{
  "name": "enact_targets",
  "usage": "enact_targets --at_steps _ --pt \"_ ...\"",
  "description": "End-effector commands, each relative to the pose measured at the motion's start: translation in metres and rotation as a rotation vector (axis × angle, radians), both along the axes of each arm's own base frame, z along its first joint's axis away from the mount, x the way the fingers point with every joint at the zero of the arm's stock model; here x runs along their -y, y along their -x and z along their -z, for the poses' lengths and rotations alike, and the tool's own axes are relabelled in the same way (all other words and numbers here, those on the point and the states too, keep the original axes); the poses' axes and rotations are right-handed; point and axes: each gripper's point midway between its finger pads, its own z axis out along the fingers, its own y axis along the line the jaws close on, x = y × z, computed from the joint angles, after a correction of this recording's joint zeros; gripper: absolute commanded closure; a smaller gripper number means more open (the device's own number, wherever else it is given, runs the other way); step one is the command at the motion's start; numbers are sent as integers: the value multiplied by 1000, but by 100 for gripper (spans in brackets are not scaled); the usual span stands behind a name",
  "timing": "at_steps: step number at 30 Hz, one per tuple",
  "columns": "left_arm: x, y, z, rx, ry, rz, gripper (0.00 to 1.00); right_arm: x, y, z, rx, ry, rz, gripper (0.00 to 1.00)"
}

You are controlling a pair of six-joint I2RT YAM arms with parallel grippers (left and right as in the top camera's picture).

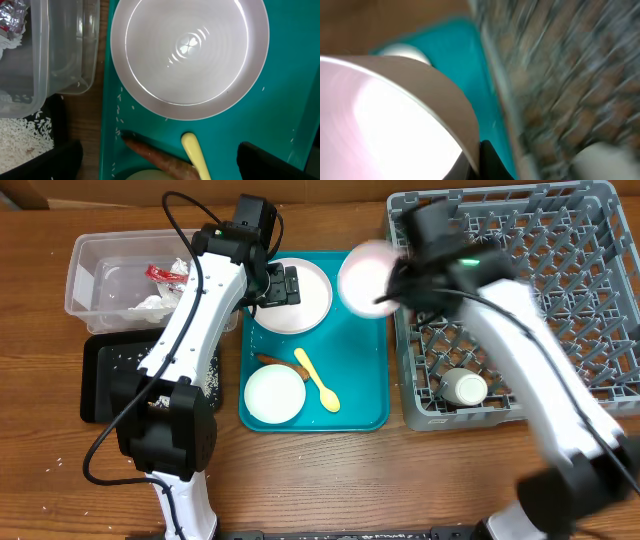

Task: Sort waste into correct bins and load items into the dishwasher
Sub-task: 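Grasp the pink bowl with the right gripper and carry it to the rack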

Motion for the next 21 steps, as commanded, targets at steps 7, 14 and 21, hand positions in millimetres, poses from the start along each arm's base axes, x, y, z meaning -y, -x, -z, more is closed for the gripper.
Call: enact_targets --at_steps 7,14,21 --pt "-4 0 5 -8 -17 -4 0 138 -43 -79 363 699 420 96" --pt "-4 0 5 -9 -17 -4 0 125 -122 -26 313 1020 256 96" --pt "-4 0 5 -8 -17 -4 0 114 -160 29 266 1123 149 96"
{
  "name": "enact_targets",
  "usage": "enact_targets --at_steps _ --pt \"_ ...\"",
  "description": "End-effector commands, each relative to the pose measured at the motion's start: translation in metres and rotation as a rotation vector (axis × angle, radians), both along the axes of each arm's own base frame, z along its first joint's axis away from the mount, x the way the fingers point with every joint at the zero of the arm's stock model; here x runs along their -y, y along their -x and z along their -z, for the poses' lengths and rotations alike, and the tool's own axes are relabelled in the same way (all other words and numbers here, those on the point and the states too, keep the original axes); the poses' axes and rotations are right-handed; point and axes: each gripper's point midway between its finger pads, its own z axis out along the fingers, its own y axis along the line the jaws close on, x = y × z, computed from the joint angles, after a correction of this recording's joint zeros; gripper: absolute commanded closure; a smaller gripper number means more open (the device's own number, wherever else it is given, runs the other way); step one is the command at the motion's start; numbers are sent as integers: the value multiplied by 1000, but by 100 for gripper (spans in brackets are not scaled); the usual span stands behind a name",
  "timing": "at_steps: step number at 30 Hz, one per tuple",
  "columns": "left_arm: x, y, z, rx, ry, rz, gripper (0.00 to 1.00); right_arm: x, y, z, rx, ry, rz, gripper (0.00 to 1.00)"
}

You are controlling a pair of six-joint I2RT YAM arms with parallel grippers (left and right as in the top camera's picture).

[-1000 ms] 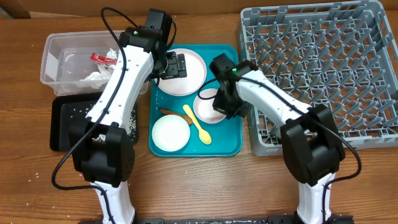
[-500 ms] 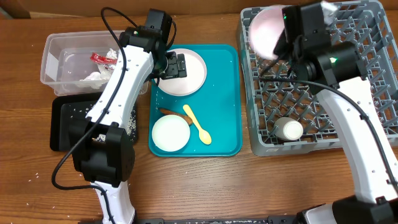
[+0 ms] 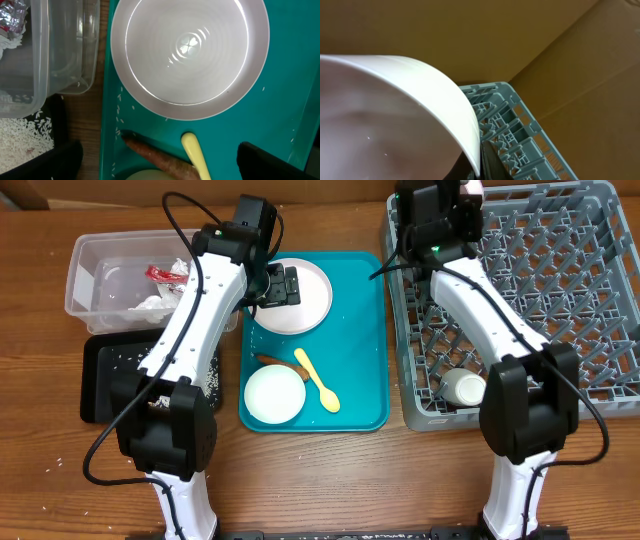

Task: Sort waste into correct bins and load items into the dishwasher
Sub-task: 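Grasp the pink bowl with the right gripper and carry it to the rack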

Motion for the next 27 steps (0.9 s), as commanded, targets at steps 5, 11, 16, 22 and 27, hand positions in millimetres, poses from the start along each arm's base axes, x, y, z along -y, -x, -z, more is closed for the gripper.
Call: enact_targets --at_steps 5,11,16,22,27 --pt "-4 0 5 -9 -16 -4 0 4 -3 34 -121 88 10 96" --pt "-4 0 5 -9 -16 -4 0 -2 -7 65 -174 104 0 96" --pt "-4 0 5 -9 -16 -3 0 -17 -7 71 -178 105 -23 96" --pt "-4 0 5 -9 -16 -4 0 -58 3 76 -223 131 -101 92" --pt "-4 0 5 -9 -16 -4 0 -91 11 80 -244 148 -162 67"
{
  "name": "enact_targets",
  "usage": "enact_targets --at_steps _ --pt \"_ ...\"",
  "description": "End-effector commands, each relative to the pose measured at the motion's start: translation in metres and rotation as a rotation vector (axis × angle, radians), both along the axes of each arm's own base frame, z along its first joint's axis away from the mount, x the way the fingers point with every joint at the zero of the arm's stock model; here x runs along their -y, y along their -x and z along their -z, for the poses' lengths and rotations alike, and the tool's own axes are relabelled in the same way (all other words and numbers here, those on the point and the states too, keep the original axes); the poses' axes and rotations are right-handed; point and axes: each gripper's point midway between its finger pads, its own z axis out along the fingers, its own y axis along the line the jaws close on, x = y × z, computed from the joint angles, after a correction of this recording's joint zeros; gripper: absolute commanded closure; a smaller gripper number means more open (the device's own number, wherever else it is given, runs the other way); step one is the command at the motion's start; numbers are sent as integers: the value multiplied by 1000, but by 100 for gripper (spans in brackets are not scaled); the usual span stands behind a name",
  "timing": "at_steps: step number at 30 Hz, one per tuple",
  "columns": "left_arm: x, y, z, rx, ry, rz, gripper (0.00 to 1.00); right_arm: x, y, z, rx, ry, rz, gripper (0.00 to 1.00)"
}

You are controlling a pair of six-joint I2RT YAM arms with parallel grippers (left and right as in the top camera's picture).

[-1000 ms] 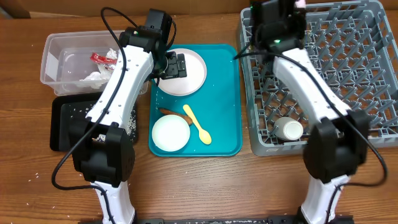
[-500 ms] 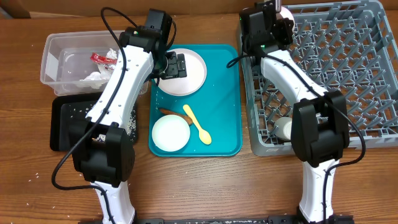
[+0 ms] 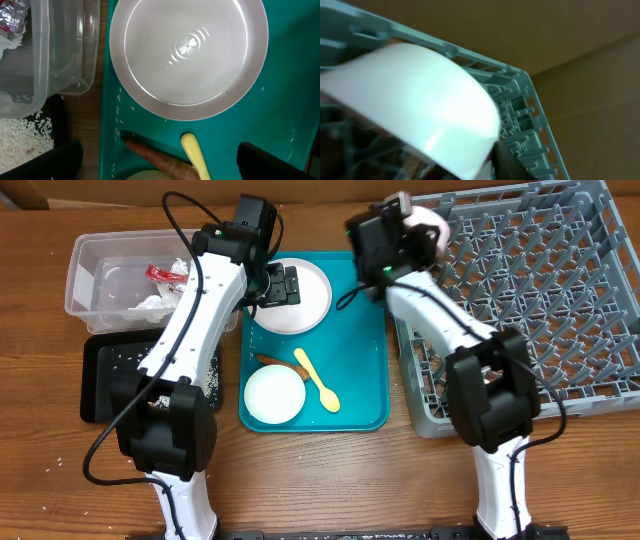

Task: Sort waste into correct bins and load items into the dishwasher
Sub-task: 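Grasp the pink bowl with the right gripper and carry it to the rack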

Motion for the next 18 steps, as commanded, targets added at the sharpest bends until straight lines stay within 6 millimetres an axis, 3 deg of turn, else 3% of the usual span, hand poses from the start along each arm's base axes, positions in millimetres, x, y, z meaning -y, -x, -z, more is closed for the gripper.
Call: enact_targets --at_steps 1,4,8,12,13,15,18 --pt "-4 -1 5 -8 -16 -4 0 -17 -1 8 -6 -22 -41 61" --pt "-4 -1 5 -8 -16 -4 0 -17 0 5 0 -18 -37 55" --pt "-4 -1 5 -8 -16 -4 0 -18 3 -15 47 -34 -26 45" --pt "-4 -1 5 -8 -16 -4 0 -20 7 -59 184 -173 -26 38" --pt "-4 0 5 -9 -16 -4 0 -22 10 -80 223 -224 -45 34" --pt "-3 -1 4 -6 -7 -8 0 -23 18 -112 281 -305 -69 22" --pt "7 -7 2 15 45 -3 0 -32 31 -142 310 -467 -141 3"
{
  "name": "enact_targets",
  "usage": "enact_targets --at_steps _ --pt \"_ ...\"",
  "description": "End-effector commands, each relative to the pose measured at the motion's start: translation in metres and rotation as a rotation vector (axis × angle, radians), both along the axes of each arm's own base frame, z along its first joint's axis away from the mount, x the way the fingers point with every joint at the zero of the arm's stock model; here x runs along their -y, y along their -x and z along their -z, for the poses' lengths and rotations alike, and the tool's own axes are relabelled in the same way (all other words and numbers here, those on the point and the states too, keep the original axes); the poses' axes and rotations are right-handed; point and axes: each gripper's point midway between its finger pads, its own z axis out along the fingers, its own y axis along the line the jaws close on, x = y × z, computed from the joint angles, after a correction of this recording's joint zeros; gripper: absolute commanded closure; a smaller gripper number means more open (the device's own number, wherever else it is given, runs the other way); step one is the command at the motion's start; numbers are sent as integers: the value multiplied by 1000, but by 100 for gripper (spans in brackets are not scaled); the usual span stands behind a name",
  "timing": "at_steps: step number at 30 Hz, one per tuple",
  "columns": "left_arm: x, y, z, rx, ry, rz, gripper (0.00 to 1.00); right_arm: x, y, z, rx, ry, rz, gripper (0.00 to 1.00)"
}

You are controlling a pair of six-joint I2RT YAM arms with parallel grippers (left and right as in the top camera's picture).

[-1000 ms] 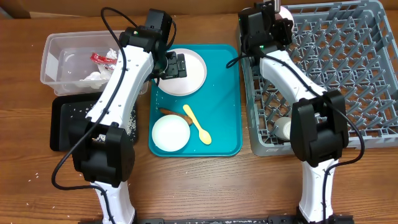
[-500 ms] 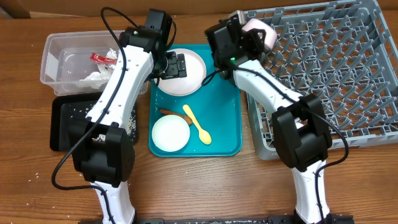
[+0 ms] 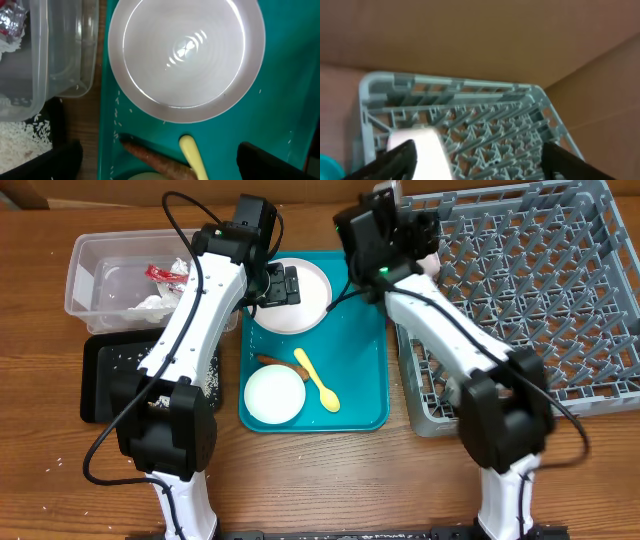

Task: Sort waste into correct bins and load items into the dishwasher
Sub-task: 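Grasp the pink bowl with the right gripper and carry it to the rack, then reach the right gripper back to the white bowl on the teal tray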

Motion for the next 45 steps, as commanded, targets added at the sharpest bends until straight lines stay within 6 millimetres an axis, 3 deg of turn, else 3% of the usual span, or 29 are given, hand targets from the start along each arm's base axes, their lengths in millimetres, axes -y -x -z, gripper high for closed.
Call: enact_targets --at_steps 1,2,4,8,13,17,21,26,30,37,40,45 --pt "4 -5 3 8 22 25 0 -16 23 -74 137 -318 -117 0" --pt "-8 -7 2 17 -23 33 0 -37 41 -79 85 -516 -214 0" --pt "-26 -6 -4 6 -22 -3 0 -58 62 -79 -10 -650 -314 0" --pt "-89 -6 -46 35 -19 -142 0 -104 110 -70 -262 -841 -548 0" --pt "-167 4 -97 99 -4 -317 0 -128 132 -63 -385 -934 -656 0" --pt "-197 15 -98 78 -7 -367 0 -136 139 -60 -422 -954 -681 4" --pt "-229 22 -99 82 -22 -415 0 -147 146 -30 -513 -945 -629 12" --pt "-241 25 -99 82 -23 -443 0 -151 150 21 -637 -933 -485 18" --pt "-241 25 -99 82 -23 -443 0 -159 168 59 -767 -924 -395 26" --pt "-241 25 -99 82 -23 -442 0 -203 234 146 -1018 -815 -330 44" --pt "-241 25 -99 82 -23 -442 0 -211 251 167 -1056 -797 -307 47" --pt "-241 25 -99 82 -23 -442 0 -220 267 187 -1069 -782 -292 62"
